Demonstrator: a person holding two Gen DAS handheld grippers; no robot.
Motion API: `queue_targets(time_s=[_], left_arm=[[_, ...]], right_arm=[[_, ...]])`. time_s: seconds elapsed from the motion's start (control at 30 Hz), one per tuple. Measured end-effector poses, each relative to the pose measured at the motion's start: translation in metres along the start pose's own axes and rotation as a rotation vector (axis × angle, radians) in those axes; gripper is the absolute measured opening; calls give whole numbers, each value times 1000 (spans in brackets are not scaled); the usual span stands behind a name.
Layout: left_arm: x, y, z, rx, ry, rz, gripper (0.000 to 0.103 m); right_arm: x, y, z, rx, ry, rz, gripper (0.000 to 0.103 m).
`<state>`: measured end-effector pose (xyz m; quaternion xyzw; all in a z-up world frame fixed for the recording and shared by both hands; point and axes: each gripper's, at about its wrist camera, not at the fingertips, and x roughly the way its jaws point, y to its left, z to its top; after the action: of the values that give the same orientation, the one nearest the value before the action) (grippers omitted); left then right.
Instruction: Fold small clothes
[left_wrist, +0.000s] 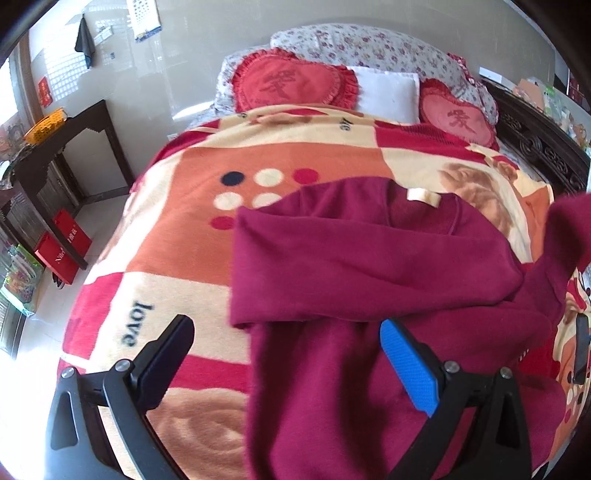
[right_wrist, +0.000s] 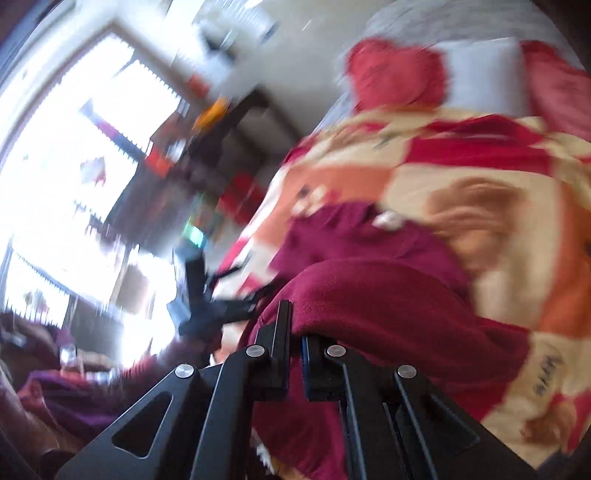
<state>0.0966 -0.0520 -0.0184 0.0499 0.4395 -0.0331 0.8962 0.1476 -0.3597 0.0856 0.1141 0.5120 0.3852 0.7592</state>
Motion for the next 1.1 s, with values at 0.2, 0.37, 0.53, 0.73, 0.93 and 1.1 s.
queue_targets(time_s=[0.2, 0.37, 0.53, 0.73, 0.93, 1.1], left_arm=[[-4, 38, -7, -35, 12, 35, 103], [6, 56, -8, -55, 38, 28, 103], [20, 57, -2, -67, 43, -1, 103], [47, 41, 10, -37, 59, -43, 103], [79, 31, 23, -55, 79, -25, 103], [99, 14, 25, -22, 115, -2, 94]], right_arm=[[140, -3, 41, 15, 260, 83, 0], [248, -29, 67, 74, 362, 53, 0], [269, -61, 79, 207, 234, -2, 7], [141, -56, 34, 161, 2, -26, 14], [33, -90, -42, 218, -153, -419, 28], [33, -146, -87, 437, -167, -393, 29]])
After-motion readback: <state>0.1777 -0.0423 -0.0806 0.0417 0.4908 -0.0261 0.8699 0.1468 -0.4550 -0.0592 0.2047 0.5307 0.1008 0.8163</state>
